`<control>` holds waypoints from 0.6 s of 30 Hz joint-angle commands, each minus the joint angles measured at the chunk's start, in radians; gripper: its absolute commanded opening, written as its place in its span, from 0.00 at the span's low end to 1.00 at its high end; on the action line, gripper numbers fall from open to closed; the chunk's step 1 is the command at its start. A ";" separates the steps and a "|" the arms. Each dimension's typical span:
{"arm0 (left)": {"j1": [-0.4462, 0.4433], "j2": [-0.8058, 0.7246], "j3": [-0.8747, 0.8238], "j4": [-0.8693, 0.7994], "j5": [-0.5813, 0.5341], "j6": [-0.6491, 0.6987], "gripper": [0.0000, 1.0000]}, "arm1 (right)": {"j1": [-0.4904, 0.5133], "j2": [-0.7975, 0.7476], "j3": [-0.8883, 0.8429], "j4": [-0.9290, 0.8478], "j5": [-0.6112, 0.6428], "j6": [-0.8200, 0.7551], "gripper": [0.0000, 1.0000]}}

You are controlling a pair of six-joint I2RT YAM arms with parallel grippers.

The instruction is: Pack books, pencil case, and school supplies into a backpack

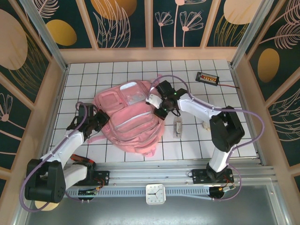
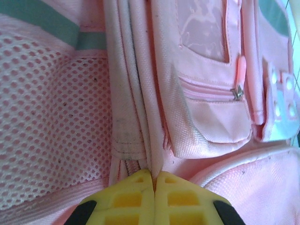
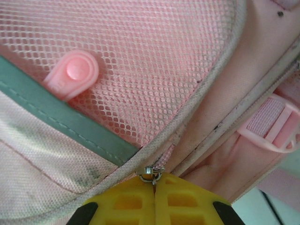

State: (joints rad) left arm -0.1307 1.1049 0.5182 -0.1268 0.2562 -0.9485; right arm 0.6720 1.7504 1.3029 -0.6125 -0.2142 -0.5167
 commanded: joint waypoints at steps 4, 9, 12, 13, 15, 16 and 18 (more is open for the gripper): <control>-0.018 -0.054 -0.016 0.025 -0.014 -0.078 0.00 | 0.047 -0.123 -0.060 -0.147 -0.073 0.062 0.00; -0.020 -0.057 -0.025 0.055 0.002 -0.076 0.00 | 0.052 -0.172 -0.142 -0.120 -0.076 0.078 0.00; -0.021 -0.053 0.065 -0.020 0.037 0.041 0.44 | 0.039 -0.186 -0.178 -0.039 -0.026 0.087 0.00; -0.021 -0.045 0.114 -0.071 0.040 0.112 0.63 | 0.029 -0.180 -0.176 -0.020 -0.009 0.092 0.00; -0.028 -0.023 0.231 -0.211 0.048 0.314 0.76 | 0.017 -0.158 -0.151 0.005 0.024 0.078 0.00; -0.032 -0.013 0.275 -0.253 0.069 0.411 0.77 | 0.015 -0.150 -0.140 0.019 0.033 0.065 0.00; -0.051 0.021 0.375 -0.351 0.109 0.629 0.74 | 0.015 -0.129 -0.112 0.033 0.042 0.039 0.00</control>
State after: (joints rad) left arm -0.1604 1.1000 0.7700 -0.3183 0.2928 -0.6754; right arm 0.7006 1.5982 1.1454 -0.6331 -0.2298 -0.4587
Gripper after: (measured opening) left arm 0.741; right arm 0.061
